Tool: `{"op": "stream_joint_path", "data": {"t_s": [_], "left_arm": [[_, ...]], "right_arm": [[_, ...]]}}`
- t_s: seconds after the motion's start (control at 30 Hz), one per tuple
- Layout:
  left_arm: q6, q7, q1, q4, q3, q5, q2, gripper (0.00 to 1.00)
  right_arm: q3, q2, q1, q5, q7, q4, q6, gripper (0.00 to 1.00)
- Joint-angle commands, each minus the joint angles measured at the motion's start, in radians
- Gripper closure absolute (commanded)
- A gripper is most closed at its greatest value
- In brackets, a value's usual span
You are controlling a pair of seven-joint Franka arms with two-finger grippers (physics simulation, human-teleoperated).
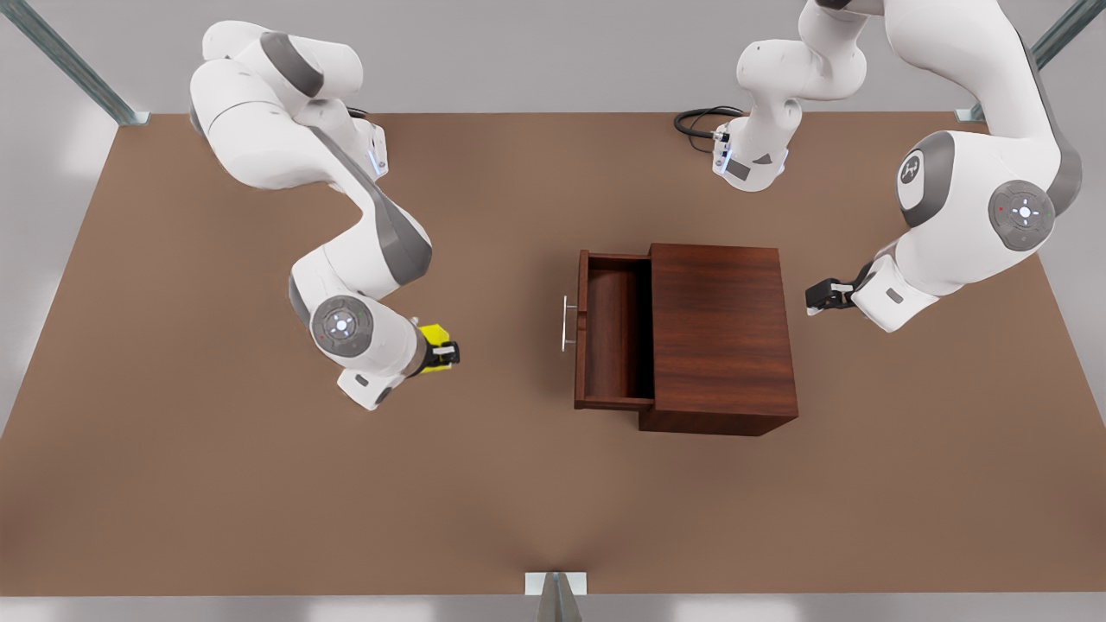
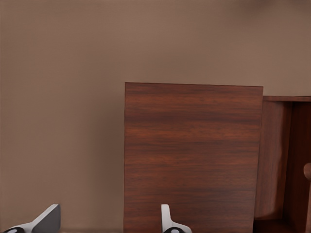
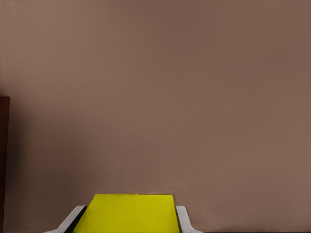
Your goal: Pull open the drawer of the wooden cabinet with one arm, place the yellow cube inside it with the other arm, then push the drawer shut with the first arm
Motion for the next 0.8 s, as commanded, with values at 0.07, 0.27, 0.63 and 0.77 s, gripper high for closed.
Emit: {"op": "stream_joint_path", "data": {"t_s": [0.07, 0.27, 0.63, 0.77], "left_arm": [[-0.001, 0.000, 0.001, -0.001, 0.000, 0.001, -0.001, 0.00], [-0.036, -0.007, -0.005, -0.025, -0.006, -0.003, -0.024, 0.00], [-0.039, 0.002, -0.013, -0.005, -0.010, 0.005, -0.027, 0.00], [-0.034, -0.007, -0.044, 0.015, -0.020, 0.008, -0.021, 0.00]], "right_arm": [[0.000, 0.014, 0.089, 0.020, 1.089, 0.022, 0.041, 0.50], [-0.046, 0.083, 0.330, 0.017, 1.387, 0.074, 0.182, 0.50], [-0.138, 0.198, 0.521, 0.017, 1.553, 0.183, 0.337, 0.49], [-0.165, 0.227, 0.551, 0.017, 1.576, 0.212, 0.380, 0.49]]}}
